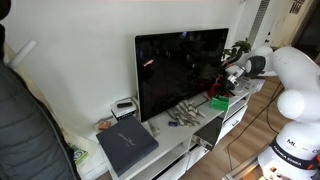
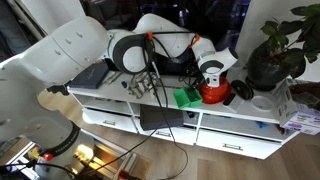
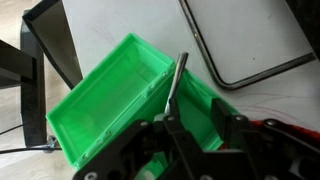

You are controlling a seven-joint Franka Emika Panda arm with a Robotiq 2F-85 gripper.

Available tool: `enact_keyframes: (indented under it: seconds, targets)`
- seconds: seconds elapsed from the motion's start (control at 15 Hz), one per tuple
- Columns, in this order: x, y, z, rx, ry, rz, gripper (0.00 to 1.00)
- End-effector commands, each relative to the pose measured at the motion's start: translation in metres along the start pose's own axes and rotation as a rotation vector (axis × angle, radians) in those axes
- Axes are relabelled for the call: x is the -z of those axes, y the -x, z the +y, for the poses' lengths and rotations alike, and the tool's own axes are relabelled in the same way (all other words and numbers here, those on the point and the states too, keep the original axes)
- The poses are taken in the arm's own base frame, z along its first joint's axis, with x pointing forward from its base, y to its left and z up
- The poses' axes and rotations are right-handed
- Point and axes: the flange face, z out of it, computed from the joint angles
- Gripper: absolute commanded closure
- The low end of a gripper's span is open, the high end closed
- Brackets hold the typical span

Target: Put the spoon inside the green block

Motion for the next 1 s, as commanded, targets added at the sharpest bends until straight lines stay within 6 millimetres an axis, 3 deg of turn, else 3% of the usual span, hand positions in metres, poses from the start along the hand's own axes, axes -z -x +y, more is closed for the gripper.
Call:
enact_keyframes:
  seconds: [0.0,0.07,0.13,0.33,0.53,0.6,0.73,0.93]
  targets:
    - [0.005,0.008,-0.004,0.002,0.002,0.005,0.65]
    - [0.008,0.009,-0.003,0.01,0.008,0.012,0.84]
    - [0.013,0.011,-0.002,0.023,0.007,0.026,0.89]
    - [0.032,0.014,0.0,0.069,-0.005,0.075,0.99]
    - [0.053,0.022,0.01,0.201,0.034,0.128,1.0]
    - [0.059,0.026,0.017,0.254,0.054,0.151,0.93]
    - [0.067,0.032,0.028,0.351,0.092,0.193,0.67]
    - [0.076,0.044,0.04,0.507,0.124,0.259,0.46]
